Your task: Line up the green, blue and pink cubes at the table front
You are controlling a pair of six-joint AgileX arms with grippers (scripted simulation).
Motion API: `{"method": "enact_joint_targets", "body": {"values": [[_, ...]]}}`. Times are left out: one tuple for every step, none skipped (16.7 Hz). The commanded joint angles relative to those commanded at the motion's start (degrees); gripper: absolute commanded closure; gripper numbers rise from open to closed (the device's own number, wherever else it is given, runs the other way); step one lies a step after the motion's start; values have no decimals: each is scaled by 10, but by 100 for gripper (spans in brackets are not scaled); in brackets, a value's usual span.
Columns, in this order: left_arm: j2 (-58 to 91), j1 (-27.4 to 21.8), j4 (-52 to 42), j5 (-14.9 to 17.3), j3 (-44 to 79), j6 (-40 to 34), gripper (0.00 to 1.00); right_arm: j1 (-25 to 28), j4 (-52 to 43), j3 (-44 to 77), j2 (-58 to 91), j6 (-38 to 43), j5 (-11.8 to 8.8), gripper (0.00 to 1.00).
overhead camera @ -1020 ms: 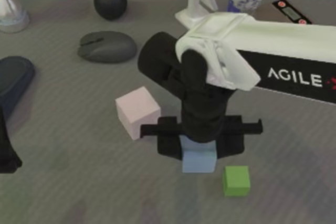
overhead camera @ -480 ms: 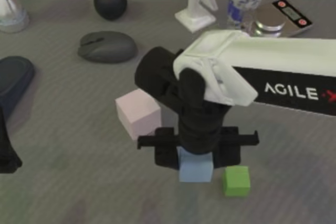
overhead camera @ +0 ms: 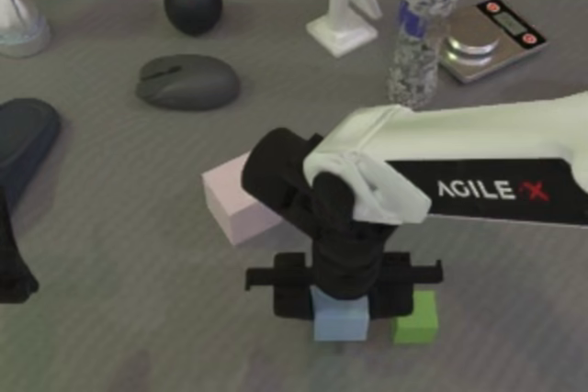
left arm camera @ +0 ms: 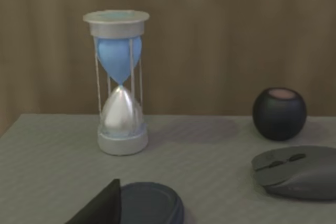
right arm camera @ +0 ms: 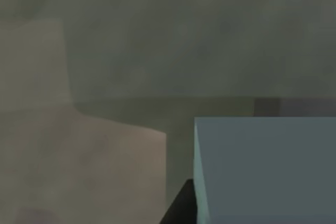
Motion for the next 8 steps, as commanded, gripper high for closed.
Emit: {"method": "enact_joint_targets", "body": {"values": [[0,0,0,0,0,0,0,0,0,0,0,0,0,100],[0,0,0,0,0,0,0,0,0,0,0,0,0,100],[0,0,0,0,0,0,0,0,0,0,0,0,0,92],[0,0,0,0,0,0,0,0,0,0,0,0,0,85],[0,0,0,0,0,0,0,0,0,0,0,0,0,77],[0,0,0,0,0,0,0,0,0,0,0,0,0,70],[0,0,0,0,0,0,0,0,0,0,0,0,0,62],[0,0,0,0,0,0,0,0,0,0,0,0,0,55]]}}
